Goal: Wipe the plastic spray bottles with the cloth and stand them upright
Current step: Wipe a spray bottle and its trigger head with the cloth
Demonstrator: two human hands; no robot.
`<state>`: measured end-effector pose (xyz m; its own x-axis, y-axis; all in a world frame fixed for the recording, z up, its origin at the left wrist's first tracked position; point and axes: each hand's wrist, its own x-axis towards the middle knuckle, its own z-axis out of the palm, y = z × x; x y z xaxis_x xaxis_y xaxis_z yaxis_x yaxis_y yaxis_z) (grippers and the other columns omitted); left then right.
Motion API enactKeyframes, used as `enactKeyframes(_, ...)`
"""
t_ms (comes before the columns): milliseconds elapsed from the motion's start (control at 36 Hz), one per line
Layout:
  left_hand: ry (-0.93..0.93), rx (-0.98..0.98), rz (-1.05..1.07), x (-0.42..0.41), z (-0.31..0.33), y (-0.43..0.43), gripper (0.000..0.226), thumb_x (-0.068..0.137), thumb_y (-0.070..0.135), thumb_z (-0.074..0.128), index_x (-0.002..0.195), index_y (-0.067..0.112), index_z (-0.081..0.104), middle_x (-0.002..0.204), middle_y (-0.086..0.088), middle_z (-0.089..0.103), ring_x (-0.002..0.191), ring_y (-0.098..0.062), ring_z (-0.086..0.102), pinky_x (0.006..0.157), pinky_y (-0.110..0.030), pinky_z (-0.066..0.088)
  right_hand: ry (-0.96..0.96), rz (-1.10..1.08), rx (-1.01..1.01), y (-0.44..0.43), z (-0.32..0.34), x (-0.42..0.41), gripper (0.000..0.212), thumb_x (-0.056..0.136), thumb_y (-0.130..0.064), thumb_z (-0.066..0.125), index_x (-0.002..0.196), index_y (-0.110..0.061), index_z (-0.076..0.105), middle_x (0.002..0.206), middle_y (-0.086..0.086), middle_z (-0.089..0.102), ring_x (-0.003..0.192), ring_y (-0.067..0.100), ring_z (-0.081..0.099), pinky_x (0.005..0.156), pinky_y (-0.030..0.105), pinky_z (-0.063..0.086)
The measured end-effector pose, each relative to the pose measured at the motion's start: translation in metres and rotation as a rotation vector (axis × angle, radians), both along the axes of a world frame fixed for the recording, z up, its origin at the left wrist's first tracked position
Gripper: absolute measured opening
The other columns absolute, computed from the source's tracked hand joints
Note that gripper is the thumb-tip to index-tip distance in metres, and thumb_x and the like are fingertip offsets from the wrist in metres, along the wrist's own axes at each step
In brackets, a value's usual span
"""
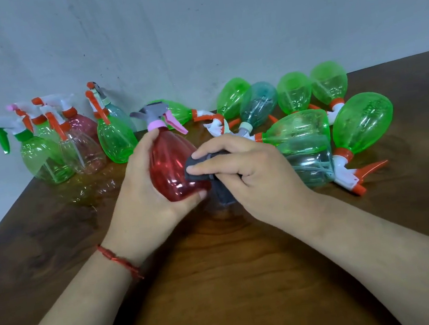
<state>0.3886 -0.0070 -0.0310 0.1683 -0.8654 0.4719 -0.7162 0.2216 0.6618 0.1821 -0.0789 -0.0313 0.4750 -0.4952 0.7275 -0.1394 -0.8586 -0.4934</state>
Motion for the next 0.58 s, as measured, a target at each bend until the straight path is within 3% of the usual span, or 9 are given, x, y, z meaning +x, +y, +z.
enactKeyframes(194,-0.040,0.048,-0.256,-0.017,-0.002,0.004,0.121,0.068,0.034,0.102,0.165,0.031,0.031,0.158,0.006,0.045,0.148,-0.018,0.049,0.121,-0.047,0.045,-0.186,-0.078,0.211,-0.012,0.005,-0.004,0.036,0.100,0.006,0.062,0.112,-0.018,0.085,0.121,-0.008,0.075,0.118,0.007,0.068,0.105,0.032,0.055)
enactKeyframes(333,0.167,0.055,-0.375,-0.027,0.002,0.010,0.118,0.066,0.016,0.098,0.163,0.023,0.031,0.156,0.016,0.051,0.145,-0.012,0.053,0.117,-0.037,0.049,-0.275,-0.047,0.368,-0.015,0.010,-0.007,0.037,0.100,0.008,0.059,0.115,-0.017,0.083,0.121,-0.008,0.076,0.121,0.006,0.068,0.109,0.032,0.054)
enactKeyframes(472,0.049,0.088,-0.338,-0.020,-0.002,0.005,0.121,0.066,0.031,0.099,0.164,0.028,0.029,0.161,0.013,0.044,0.149,-0.010,0.047,0.123,-0.034,0.041,-0.230,-0.047,0.386,-0.017,0.009,-0.006,0.042,0.099,0.009,0.058,0.113,-0.021,0.084,0.120,-0.011,0.076,0.121,0.006,0.067,0.111,0.031,0.051)
enactKeyframes(583,-0.014,0.061,-0.270,-0.015,0.000,0.004,0.121,0.068,0.029,0.101,0.166,0.028,0.029,0.163,0.012,0.042,0.150,-0.008,0.045,0.125,-0.041,0.041,-0.161,-0.030,0.332,-0.014,0.007,-0.005,0.043,0.098,0.009,0.058,0.112,-0.022,0.084,0.122,-0.011,0.074,0.122,0.005,0.066,0.109,0.022,0.049)
